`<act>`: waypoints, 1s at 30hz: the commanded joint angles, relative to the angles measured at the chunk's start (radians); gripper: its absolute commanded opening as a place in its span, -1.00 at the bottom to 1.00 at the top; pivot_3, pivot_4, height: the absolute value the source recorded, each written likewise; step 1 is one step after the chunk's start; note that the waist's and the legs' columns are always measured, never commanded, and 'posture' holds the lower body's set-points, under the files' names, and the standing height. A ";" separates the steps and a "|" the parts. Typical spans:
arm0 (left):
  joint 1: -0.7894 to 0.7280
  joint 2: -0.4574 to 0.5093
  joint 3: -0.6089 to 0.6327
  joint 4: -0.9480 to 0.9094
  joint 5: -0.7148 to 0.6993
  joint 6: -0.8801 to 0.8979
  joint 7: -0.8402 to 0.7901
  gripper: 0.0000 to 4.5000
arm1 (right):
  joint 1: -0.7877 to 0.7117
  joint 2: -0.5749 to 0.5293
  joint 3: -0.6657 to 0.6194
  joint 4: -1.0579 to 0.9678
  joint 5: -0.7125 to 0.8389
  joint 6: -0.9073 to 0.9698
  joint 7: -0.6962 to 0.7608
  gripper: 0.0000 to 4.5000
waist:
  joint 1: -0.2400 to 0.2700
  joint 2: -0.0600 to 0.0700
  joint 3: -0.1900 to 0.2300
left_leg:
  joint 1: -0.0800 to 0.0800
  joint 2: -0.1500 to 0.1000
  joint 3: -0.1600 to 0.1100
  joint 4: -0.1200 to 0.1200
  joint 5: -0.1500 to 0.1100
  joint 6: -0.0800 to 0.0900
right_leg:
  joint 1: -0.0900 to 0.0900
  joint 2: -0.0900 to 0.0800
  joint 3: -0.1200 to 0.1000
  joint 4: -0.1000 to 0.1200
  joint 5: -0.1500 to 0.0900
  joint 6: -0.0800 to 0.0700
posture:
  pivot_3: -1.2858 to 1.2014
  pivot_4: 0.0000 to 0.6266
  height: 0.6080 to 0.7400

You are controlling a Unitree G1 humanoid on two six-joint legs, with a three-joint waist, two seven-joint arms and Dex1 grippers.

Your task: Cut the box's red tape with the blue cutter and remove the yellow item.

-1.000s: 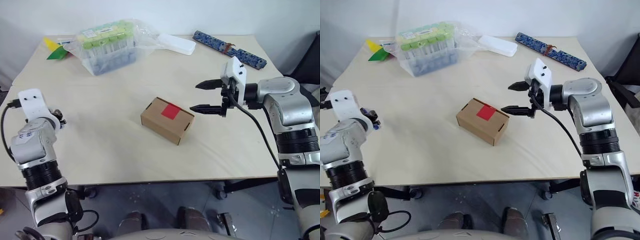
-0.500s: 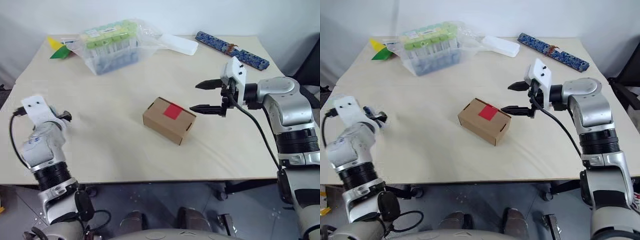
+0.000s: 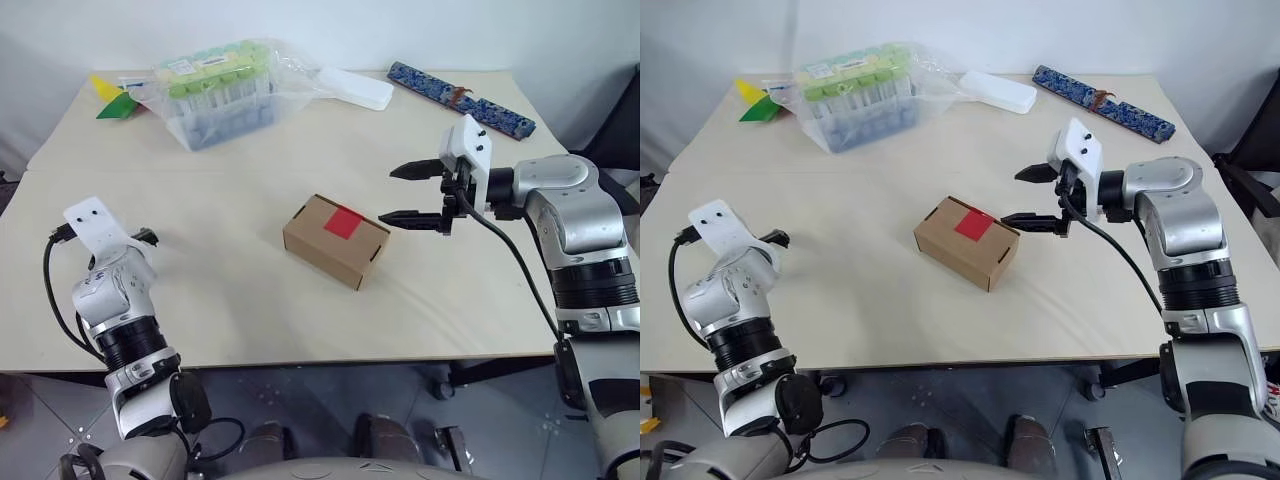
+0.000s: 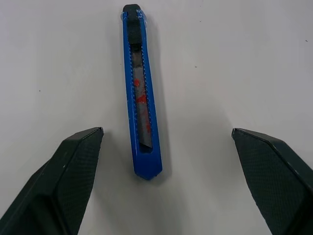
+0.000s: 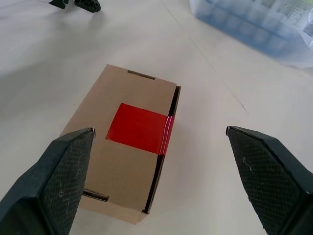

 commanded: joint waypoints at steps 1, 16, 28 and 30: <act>-0.006 0.036 0.024 0.020 -0.005 0.001 0.010 0.99 | -0.001 -0.017 -0.022 -0.038 0.014 0.001 -0.006 1.00 | -0.001 0.000 0.000 | 0.000 0.000 0.000 0.000 0.000 0.000 | 0.000 0.000 0.000 0.000 0.000 0.000 | 0.03 -0.52 1.00; -0.005 0.067 0.026 0.049 -0.017 0.008 0.032 -0.70 | -0.012 -0.016 -0.021 -0.026 0.011 -0.004 -0.010 1.00 | -0.001 0.000 0.000 | 0.001 0.000 0.000 0.000 0.000 0.000 | 0.000 0.000 0.001 0.000 0.000 0.000 | 0.03 -0.52 1.00; 0.133 0.246 -0.229 -0.158 -0.131 0.172 -0.389 -0.79 | 0.037 -0.053 -0.052 -0.121 0.040 0.047 -0.028 1.00 | 0.000 0.000 0.000 | 0.000 0.000 0.000 -0.001 0.000 0.000 | 0.000 0.000 0.001 0.000 0.000 0.000 | 0.03 -0.52 1.00; 0.178 0.304 -0.299 -0.208 -0.173 0.182 -0.513 -0.79 | 0.057 -0.059 -0.060 -0.163 0.051 0.071 -0.037 1.00 | 0.002 0.000 0.000 | 0.000 0.000 0.000 -0.001 0.000 0.000 | -0.001 0.000 0.001 0.000 0.000 0.000 | 0.03 -0.52 1.00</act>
